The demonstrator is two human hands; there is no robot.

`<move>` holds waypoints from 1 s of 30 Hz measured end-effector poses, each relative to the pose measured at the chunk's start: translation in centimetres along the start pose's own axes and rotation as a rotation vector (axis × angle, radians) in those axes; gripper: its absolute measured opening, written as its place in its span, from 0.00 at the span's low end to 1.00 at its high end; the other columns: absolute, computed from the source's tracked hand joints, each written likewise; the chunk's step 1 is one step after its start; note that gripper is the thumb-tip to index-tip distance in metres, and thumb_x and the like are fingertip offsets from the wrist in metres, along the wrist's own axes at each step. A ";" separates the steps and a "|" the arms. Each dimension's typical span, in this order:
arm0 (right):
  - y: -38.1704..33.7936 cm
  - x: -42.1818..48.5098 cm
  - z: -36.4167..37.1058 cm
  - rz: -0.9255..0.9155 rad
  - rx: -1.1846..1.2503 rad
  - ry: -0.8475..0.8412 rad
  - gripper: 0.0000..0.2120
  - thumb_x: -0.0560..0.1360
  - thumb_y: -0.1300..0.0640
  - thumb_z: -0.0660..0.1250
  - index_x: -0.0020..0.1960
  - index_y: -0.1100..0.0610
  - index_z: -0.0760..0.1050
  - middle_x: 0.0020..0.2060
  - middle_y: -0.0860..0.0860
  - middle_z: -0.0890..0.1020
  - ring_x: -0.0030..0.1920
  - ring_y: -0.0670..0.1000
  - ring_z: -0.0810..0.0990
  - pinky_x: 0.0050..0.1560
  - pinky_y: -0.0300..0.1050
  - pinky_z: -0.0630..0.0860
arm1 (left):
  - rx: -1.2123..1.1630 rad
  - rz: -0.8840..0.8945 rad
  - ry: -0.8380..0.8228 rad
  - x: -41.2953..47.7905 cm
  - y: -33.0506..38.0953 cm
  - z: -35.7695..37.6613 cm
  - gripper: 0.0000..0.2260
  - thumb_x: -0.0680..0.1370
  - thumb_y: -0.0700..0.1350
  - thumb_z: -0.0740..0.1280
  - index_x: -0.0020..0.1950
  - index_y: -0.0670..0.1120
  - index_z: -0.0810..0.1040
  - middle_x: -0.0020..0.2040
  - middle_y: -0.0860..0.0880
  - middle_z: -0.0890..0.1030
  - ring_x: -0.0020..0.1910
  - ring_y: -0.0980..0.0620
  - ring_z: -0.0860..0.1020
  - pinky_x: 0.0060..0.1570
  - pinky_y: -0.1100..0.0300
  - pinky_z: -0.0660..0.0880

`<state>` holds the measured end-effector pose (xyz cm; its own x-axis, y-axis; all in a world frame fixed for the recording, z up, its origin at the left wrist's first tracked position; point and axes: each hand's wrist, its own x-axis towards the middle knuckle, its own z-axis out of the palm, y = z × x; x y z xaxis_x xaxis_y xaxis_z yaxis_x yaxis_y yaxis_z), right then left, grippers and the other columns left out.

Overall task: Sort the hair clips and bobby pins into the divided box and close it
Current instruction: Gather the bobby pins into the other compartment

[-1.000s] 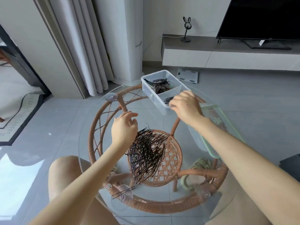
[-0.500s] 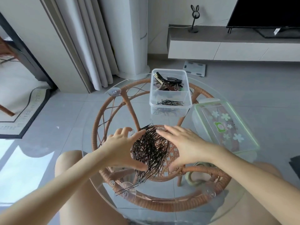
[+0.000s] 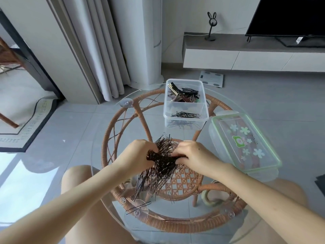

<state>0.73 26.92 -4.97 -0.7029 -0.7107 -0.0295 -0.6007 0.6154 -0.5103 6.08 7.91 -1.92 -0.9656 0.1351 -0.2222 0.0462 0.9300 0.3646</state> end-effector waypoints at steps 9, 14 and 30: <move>-0.8 -0.2 -3.1 0.060 0.057 0.063 0.09 0.73 0.58 0.68 0.52 0.58 0.80 0.46 0.51 0.83 0.46 0.43 0.74 0.53 0.37 0.70 | -0.078 -0.043 0.092 -0.2 0.7 -3.0 0.09 0.73 0.44 0.70 0.52 0.46 0.83 0.48 0.49 0.85 0.37 0.57 0.79 0.44 0.70 0.76; -1.4 -0.1 -7.0 0.084 0.072 0.134 0.06 0.72 0.59 0.69 0.49 0.56 0.81 0.39 0.43 0.80 0.39 0.38 0.76 0.43 0.27 0.69 | -0.128 -0.049 0.188 -0.1 1.1 -5.9 0.07 0.71 0.43 0.71 0.47 0.46 0.84 0.33 0.54 0.81 0.29 0.62 0.75 0.32 0.75 0.73; 2.9 7.3 -9.1 0.219 -0.190 0.010 0.16 0.71 0.61 0.61 0.26 0.64 0.67 0.25 0.63 0.68 0.27 0.59 0.65 0.33 0.46 0.66 | -0.195 0.002 0.317 3.3 3.9 -11.3 0.03 0.69 0.41 0.71 0.40 0.45 0.85 0.29 0.50 0.83 0.32 0.49 0.82 0.36 0.60 0.80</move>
<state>-9.64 26.60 1.12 -0.8270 -0.5508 -0.1125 -0.4940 0.8076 -0.3221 0.14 8.09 8.98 -0.9983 -0.0038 0.0585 0.0283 0.8431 0.5370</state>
